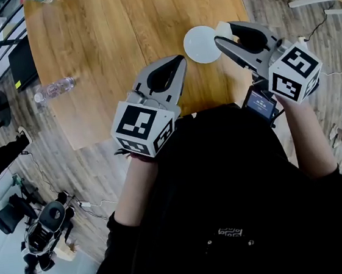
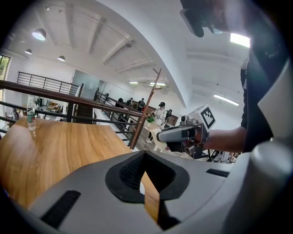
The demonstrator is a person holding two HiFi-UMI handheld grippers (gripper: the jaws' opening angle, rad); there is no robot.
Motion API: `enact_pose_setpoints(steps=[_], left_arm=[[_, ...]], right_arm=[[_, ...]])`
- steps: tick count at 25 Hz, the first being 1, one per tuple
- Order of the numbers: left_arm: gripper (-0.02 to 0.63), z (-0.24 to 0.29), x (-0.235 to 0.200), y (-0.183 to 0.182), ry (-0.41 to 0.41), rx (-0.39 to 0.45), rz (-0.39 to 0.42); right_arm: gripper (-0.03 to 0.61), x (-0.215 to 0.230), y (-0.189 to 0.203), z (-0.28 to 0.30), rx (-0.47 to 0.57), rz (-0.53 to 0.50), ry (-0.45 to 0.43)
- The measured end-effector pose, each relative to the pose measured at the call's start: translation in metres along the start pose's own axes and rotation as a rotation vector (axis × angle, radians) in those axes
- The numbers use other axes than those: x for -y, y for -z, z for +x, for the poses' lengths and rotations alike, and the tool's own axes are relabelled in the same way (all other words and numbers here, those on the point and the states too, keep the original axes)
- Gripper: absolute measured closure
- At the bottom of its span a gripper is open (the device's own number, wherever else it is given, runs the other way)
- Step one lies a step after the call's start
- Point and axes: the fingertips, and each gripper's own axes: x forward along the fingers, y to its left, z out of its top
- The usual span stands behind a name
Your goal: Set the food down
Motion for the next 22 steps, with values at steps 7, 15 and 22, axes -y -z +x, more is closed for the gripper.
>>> enact_pose_setpoints(steps=[7, 15, 22], left_arm=[[0.614, -0.003, -0.007, 0.005, -0.027, 0.002, -0.006], [0.614, -0.006, -0.009, 0.016, -0.042, 0.0, -0.028], [0.612, -0.012, -0.015, 0.023, -0.066, 0.0, -0.056]], right_arm=[[0.408, 0.008, 0.019, 0.017, -0.017, 0.027, 0.0], [0.408, 0.019, 0.041, 0.026, -0.072, 0.039, 0.02], [0.408, 0.032, 0.06, 0.042, -0.134, 0.036, 0.027]])
